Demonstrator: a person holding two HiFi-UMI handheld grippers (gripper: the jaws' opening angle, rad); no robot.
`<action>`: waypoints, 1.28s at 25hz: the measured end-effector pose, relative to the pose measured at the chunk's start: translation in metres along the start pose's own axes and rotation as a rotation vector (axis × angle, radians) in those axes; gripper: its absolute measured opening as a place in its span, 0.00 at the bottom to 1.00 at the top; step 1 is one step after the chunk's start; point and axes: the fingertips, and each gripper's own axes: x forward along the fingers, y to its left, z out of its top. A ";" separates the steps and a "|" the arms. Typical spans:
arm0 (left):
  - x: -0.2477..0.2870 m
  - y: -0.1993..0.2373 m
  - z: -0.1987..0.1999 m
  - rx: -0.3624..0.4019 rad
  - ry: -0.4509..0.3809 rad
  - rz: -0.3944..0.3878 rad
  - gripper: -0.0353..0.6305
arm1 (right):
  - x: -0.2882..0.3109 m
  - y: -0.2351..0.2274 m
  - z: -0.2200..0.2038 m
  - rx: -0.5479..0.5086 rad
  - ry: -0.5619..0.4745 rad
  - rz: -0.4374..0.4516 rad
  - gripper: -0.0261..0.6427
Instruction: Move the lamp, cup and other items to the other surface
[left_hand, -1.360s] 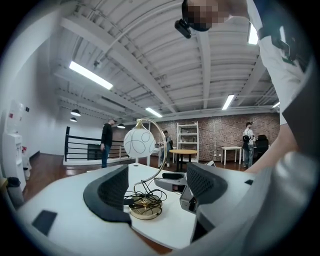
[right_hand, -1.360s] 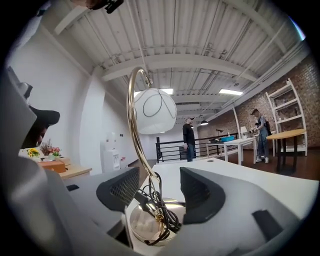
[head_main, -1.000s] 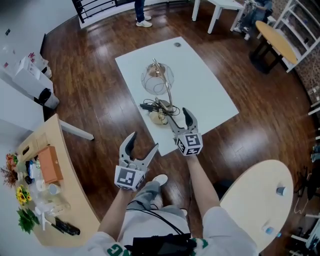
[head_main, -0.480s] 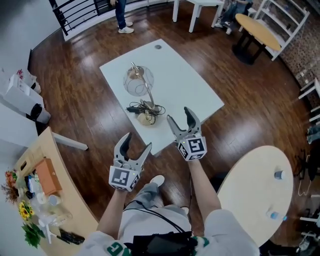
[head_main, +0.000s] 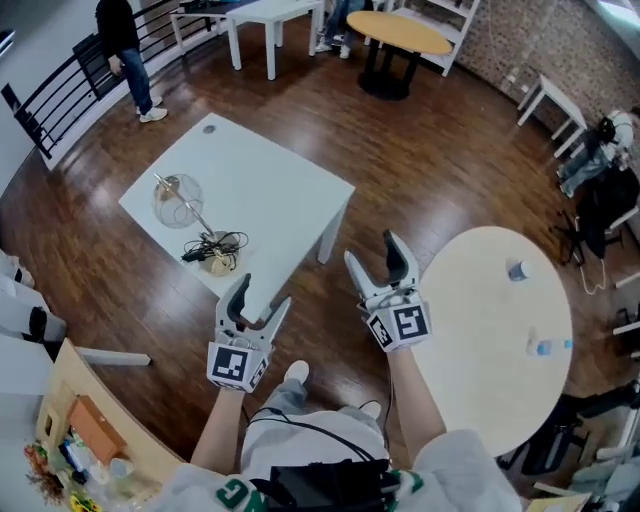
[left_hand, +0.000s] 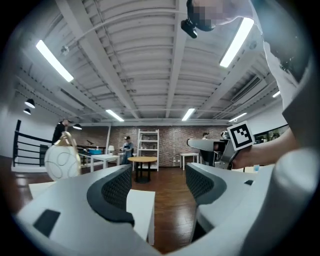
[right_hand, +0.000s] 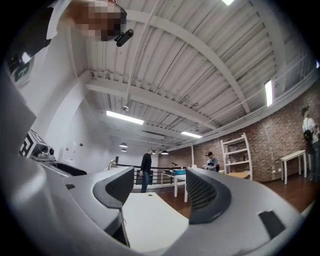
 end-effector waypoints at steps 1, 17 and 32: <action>0.008 -0.013 0.005 -0.001 -0.006 -0.039 0.56 | -0.020 -0.014 0.010 -0.010 -0.002 -0.044 0.56; 0.083 -0.269 0.038 0.032 -0.062 -0.551 0.56 | -0.346 -0.151 0.072 -0.104 0.063 -0.628 0.56; 0.099 -0.471 0.024 0.004 -0.049 -0.968 0.57 | -0.563 -0.178 0.065 -0.119 0.137 -1.027 0.56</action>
